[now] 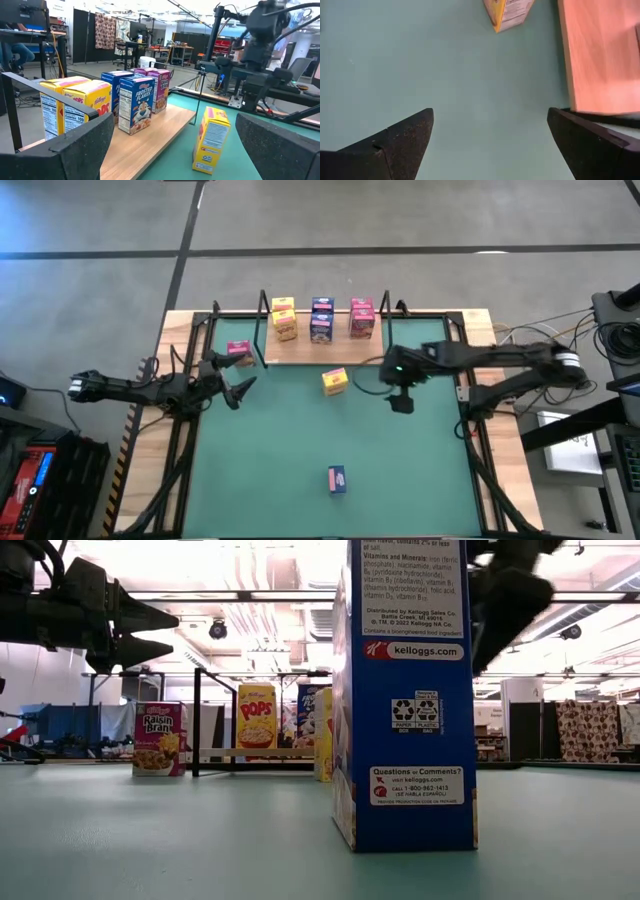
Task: Stack cereal on shelf
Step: Put the blue cereal box on the shelf aligned with the other blue cereal boxes
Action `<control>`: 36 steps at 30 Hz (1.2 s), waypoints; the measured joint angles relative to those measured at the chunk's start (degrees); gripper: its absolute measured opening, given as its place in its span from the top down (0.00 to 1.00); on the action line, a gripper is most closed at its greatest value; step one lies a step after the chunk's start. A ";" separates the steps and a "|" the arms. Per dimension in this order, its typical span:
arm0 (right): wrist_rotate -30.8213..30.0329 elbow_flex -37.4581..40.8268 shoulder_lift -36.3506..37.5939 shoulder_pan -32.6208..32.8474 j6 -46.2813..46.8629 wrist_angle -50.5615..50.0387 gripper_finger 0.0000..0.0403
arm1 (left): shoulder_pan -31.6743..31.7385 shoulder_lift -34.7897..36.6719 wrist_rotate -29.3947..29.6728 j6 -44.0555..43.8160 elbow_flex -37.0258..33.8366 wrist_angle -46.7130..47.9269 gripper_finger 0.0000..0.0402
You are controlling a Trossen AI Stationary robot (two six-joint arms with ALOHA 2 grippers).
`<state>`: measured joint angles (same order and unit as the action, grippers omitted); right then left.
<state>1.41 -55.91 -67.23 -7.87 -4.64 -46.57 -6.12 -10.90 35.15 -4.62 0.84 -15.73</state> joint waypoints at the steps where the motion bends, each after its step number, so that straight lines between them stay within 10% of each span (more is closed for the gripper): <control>1: -0.50 2.57 2.41 0.66 1.07 1.90 0.05 | 0.00 0.00 -0.01 0.00 0.00 0.01 0.00; 15: -5.97 25.15 22.53 11.23 4.16 26.22 0.05 | -0.01 0.00 -0.01 0.00 0.00 0.00 0.00; 26: 10.07 25.58 9.29 14.90 -8.36 49.22 0.05 | 0.00 0.00 0.00 0.00 0.00 0.01 0.00; 36: 22.11 15.73 -5.00 14.87 -26.29 48.41 0.05 | -0.01 0.00 0.01 0.00 0.00 0.02 0.00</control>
<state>23.52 -40.17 -72.23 7.00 -30.94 1.84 -6.13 -10.90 35.16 -4.62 0.84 -15.70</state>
